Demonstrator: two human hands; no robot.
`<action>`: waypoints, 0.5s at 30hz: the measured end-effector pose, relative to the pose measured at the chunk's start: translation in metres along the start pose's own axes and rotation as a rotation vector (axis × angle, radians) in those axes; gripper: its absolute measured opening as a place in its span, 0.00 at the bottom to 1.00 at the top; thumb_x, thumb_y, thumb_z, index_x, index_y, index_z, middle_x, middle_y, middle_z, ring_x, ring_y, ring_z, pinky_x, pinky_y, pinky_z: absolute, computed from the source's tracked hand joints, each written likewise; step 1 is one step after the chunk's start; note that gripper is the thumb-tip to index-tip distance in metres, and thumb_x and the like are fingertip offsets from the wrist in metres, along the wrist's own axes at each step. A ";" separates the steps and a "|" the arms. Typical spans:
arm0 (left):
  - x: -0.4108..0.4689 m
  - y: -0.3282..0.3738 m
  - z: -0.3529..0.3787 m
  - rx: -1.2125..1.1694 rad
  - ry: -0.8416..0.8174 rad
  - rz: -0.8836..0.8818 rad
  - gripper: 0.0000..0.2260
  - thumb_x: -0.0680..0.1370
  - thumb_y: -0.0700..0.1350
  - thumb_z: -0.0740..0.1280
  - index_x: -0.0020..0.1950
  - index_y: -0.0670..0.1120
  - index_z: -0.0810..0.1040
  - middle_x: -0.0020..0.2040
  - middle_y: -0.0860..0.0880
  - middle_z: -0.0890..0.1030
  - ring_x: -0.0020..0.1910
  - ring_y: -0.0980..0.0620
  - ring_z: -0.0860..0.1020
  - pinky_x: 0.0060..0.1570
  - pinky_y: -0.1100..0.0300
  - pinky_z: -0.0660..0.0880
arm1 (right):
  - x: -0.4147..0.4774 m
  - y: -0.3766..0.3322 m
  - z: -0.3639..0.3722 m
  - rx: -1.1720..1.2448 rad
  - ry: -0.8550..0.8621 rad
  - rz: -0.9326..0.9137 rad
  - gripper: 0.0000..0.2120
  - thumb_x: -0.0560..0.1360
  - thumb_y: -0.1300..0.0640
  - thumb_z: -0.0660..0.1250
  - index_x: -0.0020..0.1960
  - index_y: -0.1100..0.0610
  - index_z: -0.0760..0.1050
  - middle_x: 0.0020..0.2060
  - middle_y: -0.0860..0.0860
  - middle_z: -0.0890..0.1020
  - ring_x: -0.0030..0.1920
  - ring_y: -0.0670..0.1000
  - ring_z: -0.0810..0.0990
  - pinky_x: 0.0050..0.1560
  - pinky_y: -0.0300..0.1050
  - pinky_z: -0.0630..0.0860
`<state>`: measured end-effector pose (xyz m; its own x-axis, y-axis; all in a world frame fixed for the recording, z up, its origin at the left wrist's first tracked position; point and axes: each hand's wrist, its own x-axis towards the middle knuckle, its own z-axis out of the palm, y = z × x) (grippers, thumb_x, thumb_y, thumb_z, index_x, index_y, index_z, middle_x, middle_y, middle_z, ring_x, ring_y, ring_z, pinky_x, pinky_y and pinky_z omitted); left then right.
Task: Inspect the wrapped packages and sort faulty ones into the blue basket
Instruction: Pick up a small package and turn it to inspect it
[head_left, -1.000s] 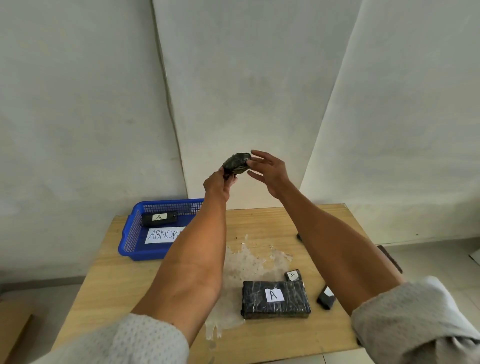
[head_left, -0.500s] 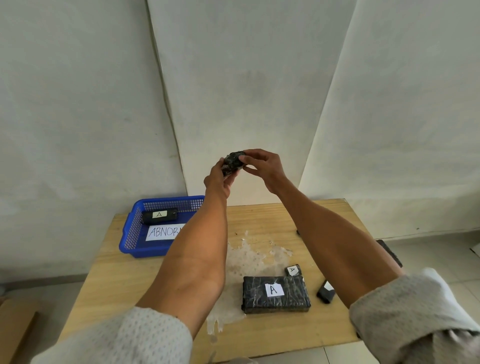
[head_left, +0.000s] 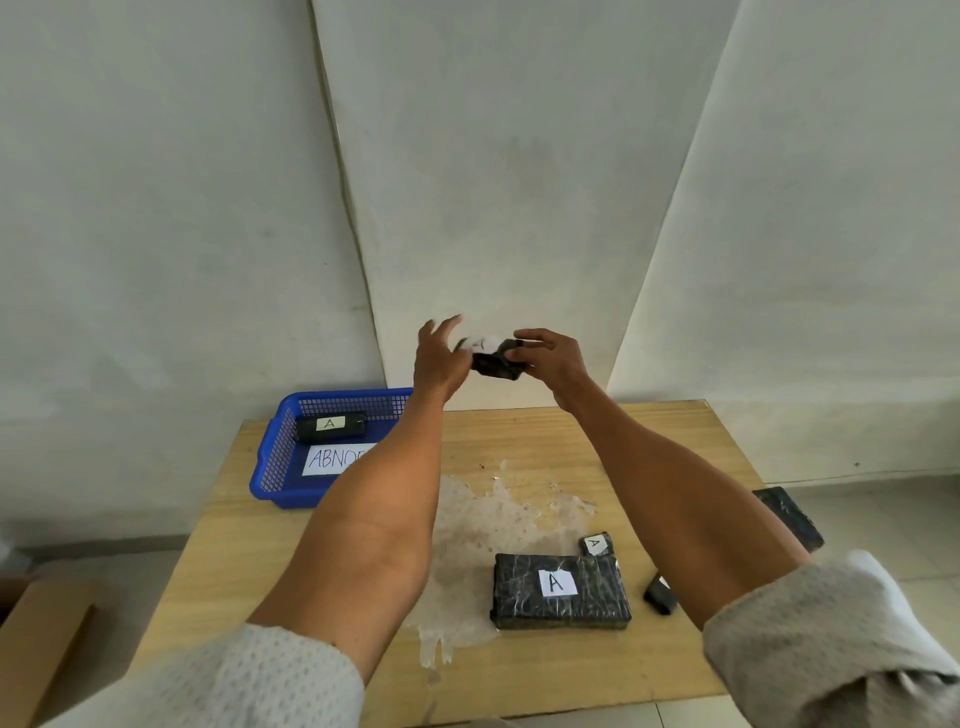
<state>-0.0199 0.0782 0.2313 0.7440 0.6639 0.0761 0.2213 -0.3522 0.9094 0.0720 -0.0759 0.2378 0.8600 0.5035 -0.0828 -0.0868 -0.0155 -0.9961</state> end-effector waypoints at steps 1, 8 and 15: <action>-0.003 -0.004 -0.005 0.132 -0.067 0.091 0.29 0.75 0.37 0.65 0.75 0.51 0.69 0.79 0.46 0.61 0.78 0.47 0.60 0.75 0.51 0.61 | 0.002 0.004 -0.002 -0.018 0.000 0.010 0.18 0.68 0.71 0.75 0.57 0.60 0.82 0.48 0.58 0.85 0.50 0.55 0.84 0.54 0.45 0.82; -0.003 -0.019 -0.017 0.546 -0.298 0.253 0.34 0.68 0.42 0.79 0.72 0.52 0.74 0.71 0.48 0.75 0.70 0.46 0.72 0.65 0.45 0.73 | 0.011 0.024 0.004 0.010 -0.066 0.087 0.21 0.69 0.75 0.70 0.59 0.60 0.80 0.49 0.61 0.84 0.50 0.58 0.82 0.54 0.49 0.82; -0.004 -0.029 -0.023 0.588 -0.262 0.257 0.24 0.67 0.44 0.80 0.62 0.48 0.80 0.56 0.47 0.83 0.53 0.46 0.81 0.52 0.50 0.79 | 0.020 0.045 0.019 0.041 -0.083 0.162 0.21 0.70 0.75 0.68 0.60 0.60 0.79 0.48 0.60 0.85 0.50 0.59 0.82 0.61 0.54 0.78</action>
<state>-0.0439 0.1016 0.2141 0.9300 0.3562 0.0910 0.2675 -0.8254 0.4972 0.0761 -0.0500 0.1918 0.7885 0.5671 -0.2379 -0.2431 -0.0679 -0.9676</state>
